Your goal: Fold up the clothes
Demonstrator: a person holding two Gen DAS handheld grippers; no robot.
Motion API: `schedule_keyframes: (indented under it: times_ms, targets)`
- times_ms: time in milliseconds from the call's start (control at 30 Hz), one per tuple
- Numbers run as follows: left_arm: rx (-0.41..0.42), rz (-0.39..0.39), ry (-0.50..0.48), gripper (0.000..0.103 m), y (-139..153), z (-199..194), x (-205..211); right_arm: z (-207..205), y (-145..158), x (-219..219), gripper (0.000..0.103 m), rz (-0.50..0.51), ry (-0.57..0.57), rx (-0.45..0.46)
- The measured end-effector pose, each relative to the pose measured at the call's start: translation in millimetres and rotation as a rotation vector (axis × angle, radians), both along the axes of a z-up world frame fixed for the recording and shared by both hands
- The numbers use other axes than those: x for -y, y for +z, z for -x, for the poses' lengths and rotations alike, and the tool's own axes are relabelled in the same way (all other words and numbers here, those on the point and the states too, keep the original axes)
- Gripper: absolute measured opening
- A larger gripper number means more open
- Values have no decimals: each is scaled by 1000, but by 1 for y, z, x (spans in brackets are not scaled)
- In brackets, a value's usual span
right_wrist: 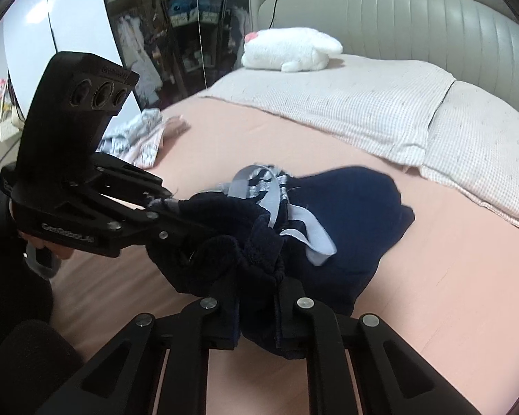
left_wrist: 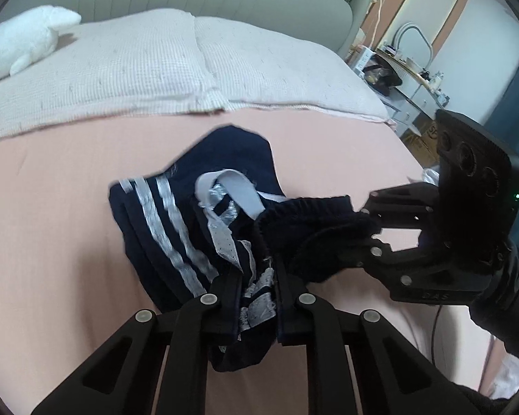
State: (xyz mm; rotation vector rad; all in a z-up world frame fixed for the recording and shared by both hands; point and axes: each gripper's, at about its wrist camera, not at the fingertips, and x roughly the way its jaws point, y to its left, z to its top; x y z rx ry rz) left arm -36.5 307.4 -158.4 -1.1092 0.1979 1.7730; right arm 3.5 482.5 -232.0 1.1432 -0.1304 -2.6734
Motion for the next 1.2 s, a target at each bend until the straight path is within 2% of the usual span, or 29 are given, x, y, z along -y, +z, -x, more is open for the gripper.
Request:
schedule_keyframes:
  times_ms: [200, 300, 400, 500, 633, 700, 733, 767, 800, 833, 867, 933, 1000, 1033, 1133, 1200]
  targets:
    - [-25, 32, 25, 12, 10, 31, -16, 27, 7, -13, 11, -2, -36, 16]
    - [14, 50, 45, 12, 2, 57, -25, 42, 8, -27, 11, 8, -57, 32]
    - [56, 106, 65, 13, -13, 79, -36, 65, -3, -40, 11, 40, -97, 99]
    - [102, 121, 93, 16, -24, 95, -40, 78, -12, -51, 11, 61, -123, 121]
    - [105, 151, 105, 32, -34, 106, -43, 90, -20, -57, 11, 55, -144, 143]
    - [111, 164, 110, 44, -37, 111, -41, 94, -23, -61, 11, 69, -149, 154]
    - [116, 170, 120, 57, -37, 115, -38, 94, -25, -64, 12, 70, -155, 162]
    - [125, 172, 134, 68, -38, 119, -35, 94, -27, -67, 25, 72, -161, 170]
    - [141, 157, 156, 71, -37, 123, -30, 93, -29, -72, 33, 71, -180, 177]
    - [161, 129, 180, 74, -34, 127, -24, 92, -30, -77, 45, 84, -202, 185]
    - [178, 97, 206, 76, -31, 131, -17, 90, -31, -83, 50, 117, -223, 188]
    - [206, 31, 260, 77, -23, 138, -2, 83, -29, -97, 52, 188, -274, 172]
    - [216, -4, 290, 78, -13, 142, 9, 76, -28, -109, 61, 232, -327, 159]
    - [217, -17, 296, 78, -8, 142, 13, 72, -27, -114, 66, 253, -349, 156]
    - [204, -31, 283, 79, 5, 134, 20, 60, -26, -127, 67, 357, -387, 141]
    - [188, -16, 268, 79, 9, 128, 20, 52, -26, -134, 81, 438, -398, 139]
